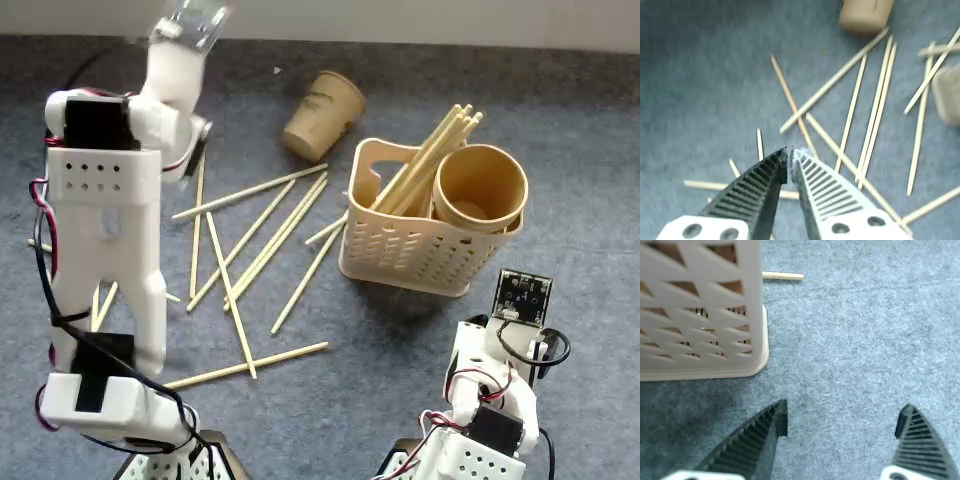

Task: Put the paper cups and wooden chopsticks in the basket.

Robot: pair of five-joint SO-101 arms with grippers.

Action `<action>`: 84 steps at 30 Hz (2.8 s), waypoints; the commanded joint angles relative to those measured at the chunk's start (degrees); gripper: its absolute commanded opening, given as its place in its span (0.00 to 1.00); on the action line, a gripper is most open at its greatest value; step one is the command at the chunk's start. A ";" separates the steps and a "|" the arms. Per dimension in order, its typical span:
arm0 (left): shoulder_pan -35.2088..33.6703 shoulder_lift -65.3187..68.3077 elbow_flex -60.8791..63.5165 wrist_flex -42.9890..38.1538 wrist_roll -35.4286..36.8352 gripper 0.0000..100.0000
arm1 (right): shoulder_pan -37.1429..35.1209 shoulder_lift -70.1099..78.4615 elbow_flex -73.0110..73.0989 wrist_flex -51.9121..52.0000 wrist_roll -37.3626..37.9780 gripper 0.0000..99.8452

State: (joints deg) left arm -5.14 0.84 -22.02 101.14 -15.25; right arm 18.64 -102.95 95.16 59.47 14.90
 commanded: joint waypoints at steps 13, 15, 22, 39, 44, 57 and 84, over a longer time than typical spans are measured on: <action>-2.07 -0.92 42.77 -30.33 -5.89 0.18 | -0.57 -0.31 4.62 -1.36 0.88 0.34; -0.84 1.36 41.63 -31.03 -6.15 0.23 | -0.57 -0.31 4.62 -1.36 0.88 0.34; 3.65 12.97 30.37 -32.44 -14.95 0.29 | -0.57 -0.31 4.70 -1.36 0.88 0.34; 8.04 16.75 26.59 -36.04 -3.69 0.29 | -0.57 -0.31 4.70 -1.27 0.88 0.34; 8.13 21.58 26.77 -40.44 -2.55 0.29 | -2.42 -0.31 4.70 -1.01 0.88 0.34; 8.31 36.97 10.33 -29.80 -2.64 0.05 | -2.59 -0.31 4.70 -1.10 0.88 0.34; 12.09 12.79 -8.40 -5.98 -2.29 0.00 | -2.42 -0.31 4.70 -1.36 0.88 0.34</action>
State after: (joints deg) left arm 4.62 21.67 -26.33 91.30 -18.15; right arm 16.44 -102.95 95.16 59.47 14.90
